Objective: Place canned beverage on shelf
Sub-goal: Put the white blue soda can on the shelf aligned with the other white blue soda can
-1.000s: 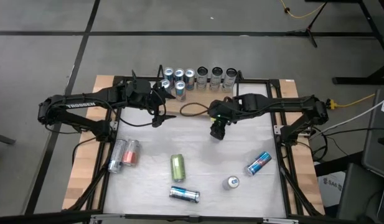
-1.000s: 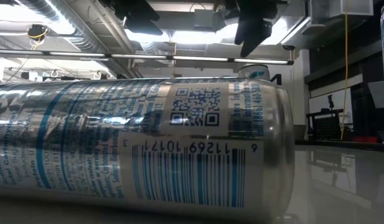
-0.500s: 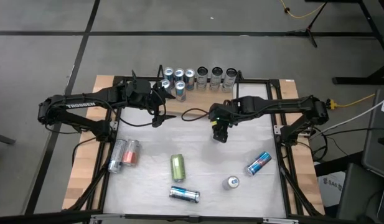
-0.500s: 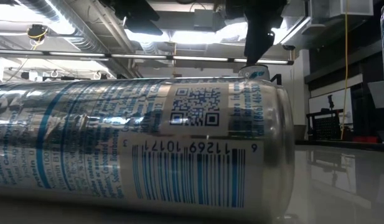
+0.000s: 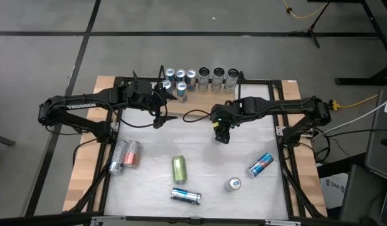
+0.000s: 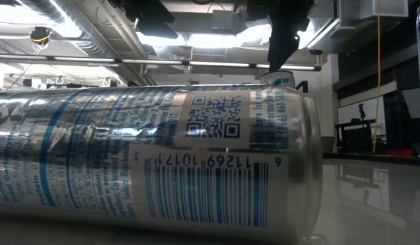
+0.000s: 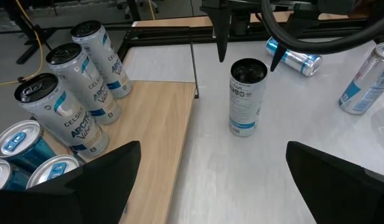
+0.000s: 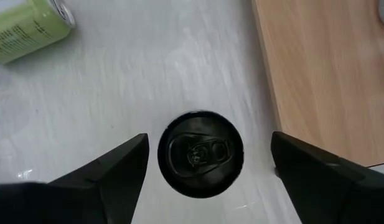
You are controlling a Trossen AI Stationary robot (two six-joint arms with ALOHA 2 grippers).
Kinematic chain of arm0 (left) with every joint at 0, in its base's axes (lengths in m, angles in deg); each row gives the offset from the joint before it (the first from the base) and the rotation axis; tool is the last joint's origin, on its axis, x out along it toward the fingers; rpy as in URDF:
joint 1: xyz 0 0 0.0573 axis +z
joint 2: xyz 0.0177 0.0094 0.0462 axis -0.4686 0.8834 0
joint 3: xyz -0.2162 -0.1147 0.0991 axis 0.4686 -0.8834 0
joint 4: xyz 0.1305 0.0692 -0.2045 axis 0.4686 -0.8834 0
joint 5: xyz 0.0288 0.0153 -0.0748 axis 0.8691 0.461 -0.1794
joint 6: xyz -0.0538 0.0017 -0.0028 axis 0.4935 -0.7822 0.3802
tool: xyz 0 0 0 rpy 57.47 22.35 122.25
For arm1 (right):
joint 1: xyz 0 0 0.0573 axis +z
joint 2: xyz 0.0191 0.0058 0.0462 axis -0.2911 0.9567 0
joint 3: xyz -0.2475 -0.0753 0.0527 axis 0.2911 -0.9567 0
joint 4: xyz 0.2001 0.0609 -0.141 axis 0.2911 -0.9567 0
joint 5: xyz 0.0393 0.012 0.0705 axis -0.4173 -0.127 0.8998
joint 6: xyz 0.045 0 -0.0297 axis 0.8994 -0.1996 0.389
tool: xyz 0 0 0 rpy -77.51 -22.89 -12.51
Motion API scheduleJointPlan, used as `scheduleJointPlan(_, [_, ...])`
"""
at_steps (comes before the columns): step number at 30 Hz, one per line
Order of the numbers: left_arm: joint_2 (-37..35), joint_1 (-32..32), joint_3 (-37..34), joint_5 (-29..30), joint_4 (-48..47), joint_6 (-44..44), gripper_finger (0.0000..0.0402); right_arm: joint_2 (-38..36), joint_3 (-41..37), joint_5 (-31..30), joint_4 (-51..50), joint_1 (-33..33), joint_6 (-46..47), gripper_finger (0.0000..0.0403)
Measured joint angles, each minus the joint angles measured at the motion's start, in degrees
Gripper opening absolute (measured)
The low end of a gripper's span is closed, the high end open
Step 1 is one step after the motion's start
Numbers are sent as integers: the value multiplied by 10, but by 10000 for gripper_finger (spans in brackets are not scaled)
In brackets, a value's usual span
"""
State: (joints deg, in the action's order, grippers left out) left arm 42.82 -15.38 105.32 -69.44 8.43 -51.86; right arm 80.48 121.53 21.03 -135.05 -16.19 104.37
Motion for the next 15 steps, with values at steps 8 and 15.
scheduleJointPlan(8, [0, 0, 0, 0, 0, 0, 396, 0, 0, 4, 0, 0, 0, 326])
scheduleJointPlan(15, [0, 0, 0, 0, 0, 0, 396, 0, 0, 4, 0, 0, 0, 326])
